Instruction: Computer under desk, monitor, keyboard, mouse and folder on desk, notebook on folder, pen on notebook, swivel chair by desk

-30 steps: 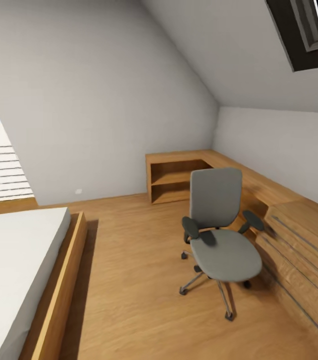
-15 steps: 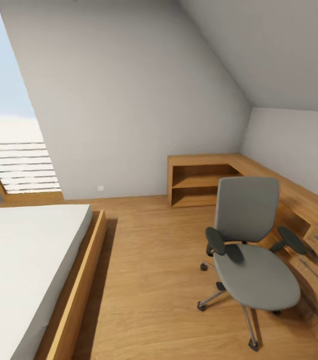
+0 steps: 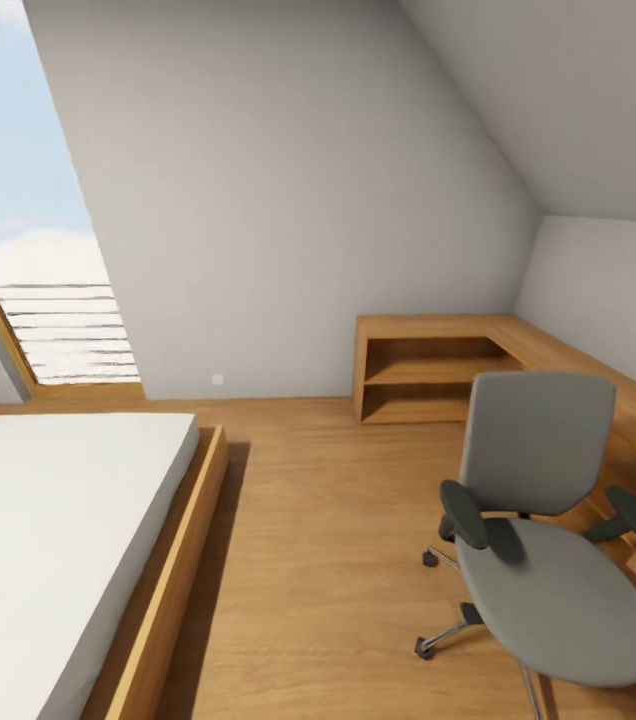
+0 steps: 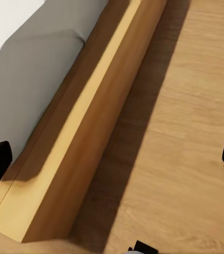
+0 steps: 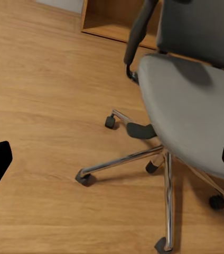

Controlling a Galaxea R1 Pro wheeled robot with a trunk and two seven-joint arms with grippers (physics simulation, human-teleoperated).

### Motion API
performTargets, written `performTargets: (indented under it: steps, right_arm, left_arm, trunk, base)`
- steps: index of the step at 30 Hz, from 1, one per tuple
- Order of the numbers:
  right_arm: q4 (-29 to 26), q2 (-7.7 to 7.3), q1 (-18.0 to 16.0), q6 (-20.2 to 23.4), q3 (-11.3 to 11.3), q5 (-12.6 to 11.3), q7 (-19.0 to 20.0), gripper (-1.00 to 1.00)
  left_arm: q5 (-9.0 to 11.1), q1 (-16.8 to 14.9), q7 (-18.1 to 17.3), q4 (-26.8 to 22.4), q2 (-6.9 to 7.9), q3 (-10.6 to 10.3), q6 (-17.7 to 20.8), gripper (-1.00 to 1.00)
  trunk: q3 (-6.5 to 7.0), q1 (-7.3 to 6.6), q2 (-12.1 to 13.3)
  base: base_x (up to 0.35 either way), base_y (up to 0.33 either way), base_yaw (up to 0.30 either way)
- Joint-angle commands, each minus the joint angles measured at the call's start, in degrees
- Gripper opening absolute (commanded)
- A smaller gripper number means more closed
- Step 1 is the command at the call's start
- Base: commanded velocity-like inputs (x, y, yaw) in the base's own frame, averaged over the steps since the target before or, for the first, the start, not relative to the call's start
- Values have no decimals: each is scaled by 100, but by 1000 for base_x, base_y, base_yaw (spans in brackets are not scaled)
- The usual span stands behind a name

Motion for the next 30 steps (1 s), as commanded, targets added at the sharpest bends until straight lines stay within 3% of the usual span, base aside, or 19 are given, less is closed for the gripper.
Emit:
performTargets:
  steps: [1, 14, 30]
  right_arm:
    - [11, 0, -4, -18, 50, -33, -14, 100]
    - [12, -39, -3, -18, 50, -34, -15, 100]
    - [12, -40, -3, 19, 50, -34, -14, 100]
  left_arm:
    - [29, 3, -20, -12, -2, 6, -8, 100]
    - [28, 3, -29, -12, -2, 6, -8, 100]
    - [27, 3, -27, -12, -2, 6, -8, 100]
  trunk:
    - [-5, 4, -3]
    - [-5, 4, -3]
    - [-5, 4, -3]
  base:
    - [329, 0, 0]
    - [330, 12, 0]
    - [330, 132, 0]
